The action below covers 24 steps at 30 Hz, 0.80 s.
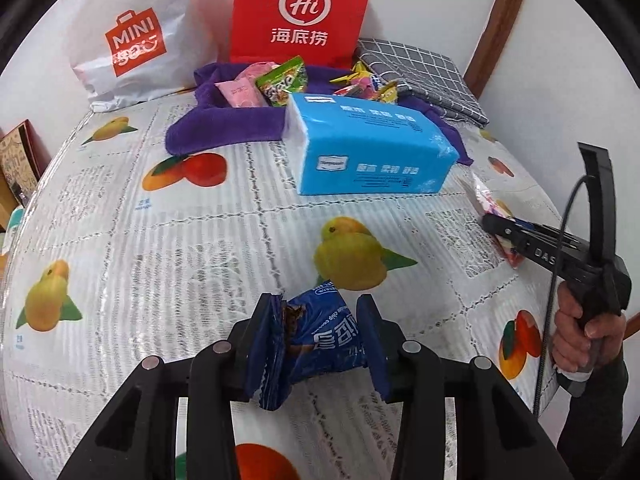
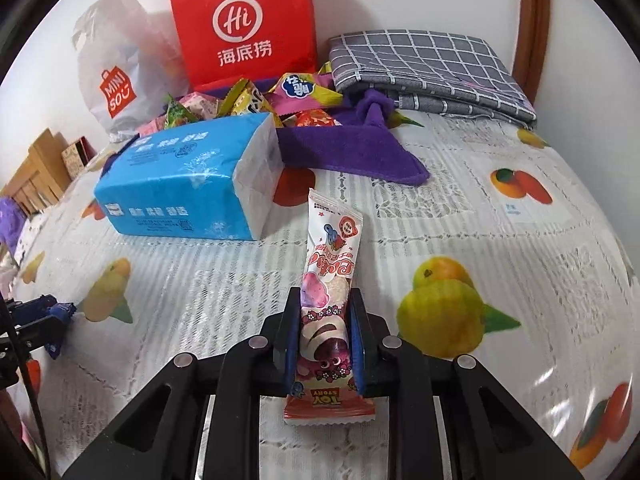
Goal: Organize snacks
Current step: 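Lift the blue bag and stick candy toward the purple towel with both tools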
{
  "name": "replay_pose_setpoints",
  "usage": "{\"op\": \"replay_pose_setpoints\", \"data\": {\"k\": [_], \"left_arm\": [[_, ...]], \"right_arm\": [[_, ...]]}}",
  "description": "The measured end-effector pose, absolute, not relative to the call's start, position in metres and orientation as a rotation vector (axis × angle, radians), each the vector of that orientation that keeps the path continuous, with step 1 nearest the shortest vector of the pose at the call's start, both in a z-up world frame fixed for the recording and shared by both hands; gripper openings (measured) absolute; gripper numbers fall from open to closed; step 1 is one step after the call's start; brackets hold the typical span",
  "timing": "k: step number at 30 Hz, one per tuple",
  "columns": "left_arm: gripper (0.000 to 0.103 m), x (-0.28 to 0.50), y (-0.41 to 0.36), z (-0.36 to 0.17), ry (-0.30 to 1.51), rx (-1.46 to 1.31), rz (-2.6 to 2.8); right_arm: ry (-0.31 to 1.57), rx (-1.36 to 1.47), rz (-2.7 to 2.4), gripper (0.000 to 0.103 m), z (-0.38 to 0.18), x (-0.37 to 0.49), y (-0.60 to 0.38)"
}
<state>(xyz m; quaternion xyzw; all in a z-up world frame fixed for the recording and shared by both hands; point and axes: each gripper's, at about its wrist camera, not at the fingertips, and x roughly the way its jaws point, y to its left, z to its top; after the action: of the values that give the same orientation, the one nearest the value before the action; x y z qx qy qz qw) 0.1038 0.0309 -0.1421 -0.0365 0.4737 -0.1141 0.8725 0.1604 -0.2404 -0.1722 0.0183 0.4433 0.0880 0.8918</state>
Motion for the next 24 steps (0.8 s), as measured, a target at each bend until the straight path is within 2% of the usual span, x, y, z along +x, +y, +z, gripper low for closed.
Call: {"op": "replay_pose_setpoints", "data": {"k": [24], "left_arm": [[0.039,0.121,0.081,-0.093,0.955,-0.156,-0.279]], "right_arm": [[0.837,0.033,0.210,0.021,-0.116,0.133,-0.199]]}}
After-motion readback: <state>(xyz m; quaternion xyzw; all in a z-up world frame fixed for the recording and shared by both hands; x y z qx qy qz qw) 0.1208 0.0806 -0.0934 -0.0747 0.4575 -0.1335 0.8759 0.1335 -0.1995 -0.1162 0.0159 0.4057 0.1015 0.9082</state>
